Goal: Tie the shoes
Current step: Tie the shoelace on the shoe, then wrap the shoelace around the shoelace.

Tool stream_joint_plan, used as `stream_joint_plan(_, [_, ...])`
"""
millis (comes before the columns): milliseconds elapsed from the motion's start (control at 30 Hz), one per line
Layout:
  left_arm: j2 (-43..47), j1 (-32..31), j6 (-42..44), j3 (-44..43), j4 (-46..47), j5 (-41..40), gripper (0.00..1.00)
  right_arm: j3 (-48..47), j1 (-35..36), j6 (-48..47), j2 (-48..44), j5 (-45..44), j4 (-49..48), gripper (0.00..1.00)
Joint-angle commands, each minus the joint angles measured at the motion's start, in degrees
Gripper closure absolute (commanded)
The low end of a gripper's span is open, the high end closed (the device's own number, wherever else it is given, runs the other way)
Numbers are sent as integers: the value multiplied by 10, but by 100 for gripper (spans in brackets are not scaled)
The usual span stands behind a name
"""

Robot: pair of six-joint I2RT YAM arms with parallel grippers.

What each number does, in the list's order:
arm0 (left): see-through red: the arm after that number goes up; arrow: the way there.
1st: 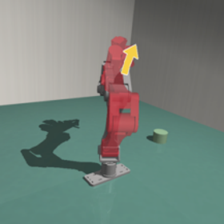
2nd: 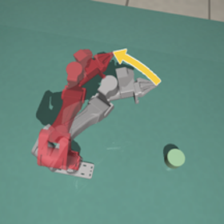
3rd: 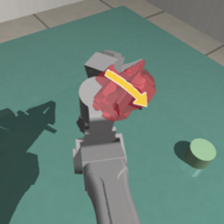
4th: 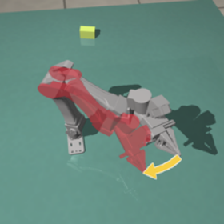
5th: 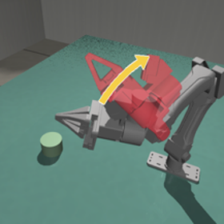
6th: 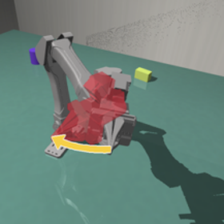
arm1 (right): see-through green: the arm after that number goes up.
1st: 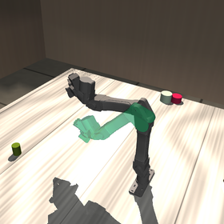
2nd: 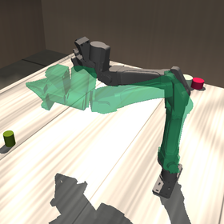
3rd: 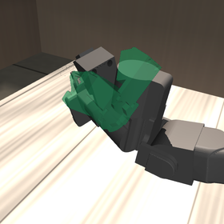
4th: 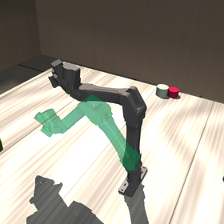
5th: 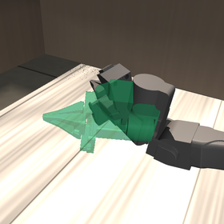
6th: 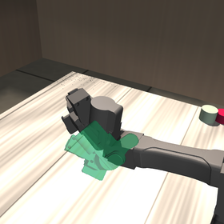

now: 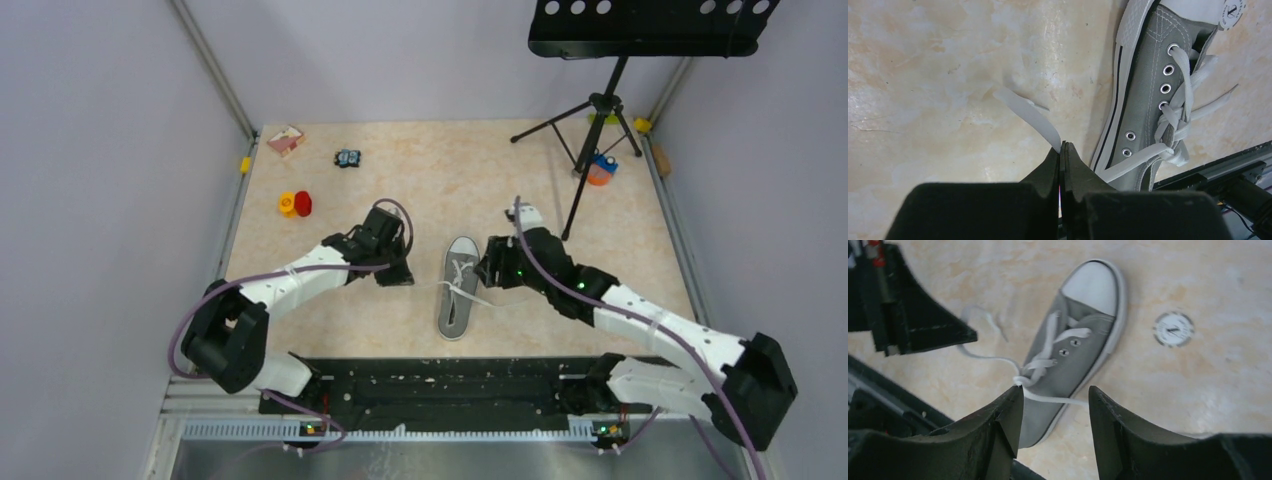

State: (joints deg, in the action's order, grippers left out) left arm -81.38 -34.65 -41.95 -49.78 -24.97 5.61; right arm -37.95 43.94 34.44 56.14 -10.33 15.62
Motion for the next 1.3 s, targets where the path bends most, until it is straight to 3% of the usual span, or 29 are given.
stream_joint_plan(0, [4, -1, 8, -22, -7, 15, 100, -40, 29, -158, 82, 153, -121, 49])
stream_joint_plan(100, [7, 0, 0, -29, -9, 31, 100, -47, 33, -209, 126, 219, -177, 49])
stream_joint_plan(200, [4, 0, -14, -39, -16, 49, 100, -78, 40, -262, 167, 238, -170, 51])
stream_joint_plan(500, [-12, 5, -33, -52, -31, 62, 100, -128, 80, -368, 261, 223, -157, 49])
stream_joint_plan(833, [-15, 23, -32, -64, -48, 55, 100, -139, 83, -404, 300, 225, -142, 48])
stream_joint_plan(933, [-14, 26, -31, -64, -47, 61, 100, -145, 84, -405, 311, 216, -146, 56])
stream_joint_plan(1033, [-13, 26, -31, -61, -43, 67, 100, -148, 83, -398, 316, 208, -152, 73])
stream_joint_plan(1133, [-14, 27, -32, -59, -40, 69, 100, -151, 84, -391, 314, 206, -169, 84])
stream_joint_plan(1267, [-17, 26, -35, -55, -36, 74, 100, -155, 84, -384, 314, 212, -173, 81])
